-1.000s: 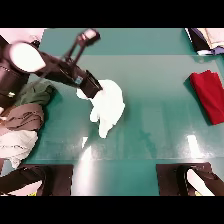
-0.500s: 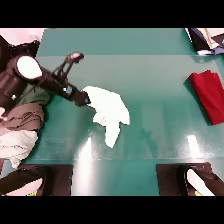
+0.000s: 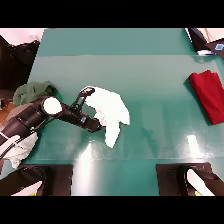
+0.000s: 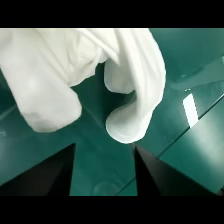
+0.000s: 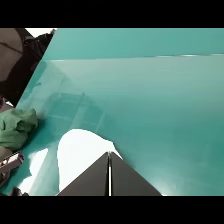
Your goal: Fold the shirts.
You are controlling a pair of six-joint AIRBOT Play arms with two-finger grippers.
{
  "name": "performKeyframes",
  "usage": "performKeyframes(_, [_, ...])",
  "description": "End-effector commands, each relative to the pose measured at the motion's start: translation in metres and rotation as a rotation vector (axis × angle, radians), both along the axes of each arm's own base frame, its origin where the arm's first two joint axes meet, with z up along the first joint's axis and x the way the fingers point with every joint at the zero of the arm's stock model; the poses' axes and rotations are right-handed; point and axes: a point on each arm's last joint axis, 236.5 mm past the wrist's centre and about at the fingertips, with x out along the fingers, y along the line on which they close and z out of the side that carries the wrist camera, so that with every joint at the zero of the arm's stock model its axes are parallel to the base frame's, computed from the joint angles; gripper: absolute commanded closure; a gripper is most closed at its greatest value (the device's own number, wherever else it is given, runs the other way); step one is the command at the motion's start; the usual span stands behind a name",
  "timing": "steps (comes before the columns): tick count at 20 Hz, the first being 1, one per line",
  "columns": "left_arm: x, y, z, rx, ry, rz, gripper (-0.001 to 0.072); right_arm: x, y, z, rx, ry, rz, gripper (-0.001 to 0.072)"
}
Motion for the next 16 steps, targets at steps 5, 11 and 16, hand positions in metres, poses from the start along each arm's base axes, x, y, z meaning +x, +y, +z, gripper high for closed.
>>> performKeyframes(5, [0.003, 0.012, -0.003, 0.073, -0.019, 0.007, 0.0266, -0.003, 0.002, -0.004, -0.005, 0.019, 0.013, 0.0689])
performKeyframes(11, [0.022, 0.012, 0.011, 0.081, -0.097, 0.017, 0.0266, -0.003, 0.002, -0.005, -0.005, 0.019, 0.013, 0.0689])
performKeyframes(16, [0.034, 0.013, 0.012, 0.089, -0.151, 0.024, 0.0265, -0.003, 0.002, -0.005, -0.005, 0.02, 0.013, 0.0689])
